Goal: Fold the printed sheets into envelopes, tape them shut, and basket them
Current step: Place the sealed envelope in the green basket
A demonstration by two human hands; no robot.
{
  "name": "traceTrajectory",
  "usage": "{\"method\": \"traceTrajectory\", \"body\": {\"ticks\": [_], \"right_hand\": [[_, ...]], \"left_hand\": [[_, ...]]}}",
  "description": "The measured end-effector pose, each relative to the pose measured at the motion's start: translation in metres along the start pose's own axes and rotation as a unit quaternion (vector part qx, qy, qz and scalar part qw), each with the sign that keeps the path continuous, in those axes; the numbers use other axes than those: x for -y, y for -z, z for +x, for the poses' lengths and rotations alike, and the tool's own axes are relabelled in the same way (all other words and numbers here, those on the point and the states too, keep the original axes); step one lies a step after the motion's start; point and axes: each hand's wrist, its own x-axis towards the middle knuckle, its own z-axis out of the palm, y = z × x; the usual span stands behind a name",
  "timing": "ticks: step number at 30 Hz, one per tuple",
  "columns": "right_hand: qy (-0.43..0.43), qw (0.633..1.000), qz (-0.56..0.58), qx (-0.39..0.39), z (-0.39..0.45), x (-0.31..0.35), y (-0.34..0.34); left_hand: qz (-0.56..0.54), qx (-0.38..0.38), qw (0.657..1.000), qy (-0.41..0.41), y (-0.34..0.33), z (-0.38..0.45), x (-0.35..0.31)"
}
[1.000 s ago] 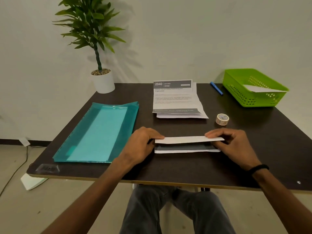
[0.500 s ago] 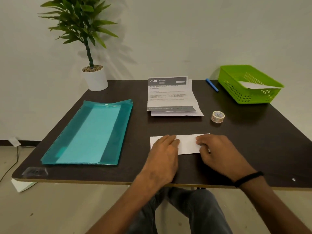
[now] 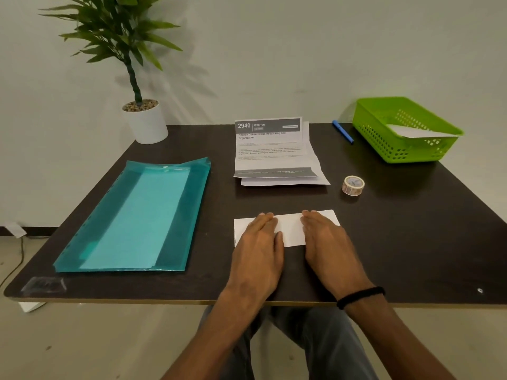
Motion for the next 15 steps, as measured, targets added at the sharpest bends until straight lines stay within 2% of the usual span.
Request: {"method": "traceTrajectory", "body": {"ticks": [5,10,15], "right_hand": [[-0.043,0.999,-0.007,0.008,0.002,-0.015,0.014],[-0.049,0.999,0.007,-0.018,-0.005,-0.021,0.026],[-0.055,0.997,0.038,-0.033,-0.018,-0.022,0.027]], "left_hand": [[0.013,0.007,1.000,0.021,0.008,0.001,0.012],[0.017,-0.026,0.999,0.033,0.019,-0.011,0.018],[0.018,-0.026,0.999,0.042,0.020,-0.015,0.021]]}}
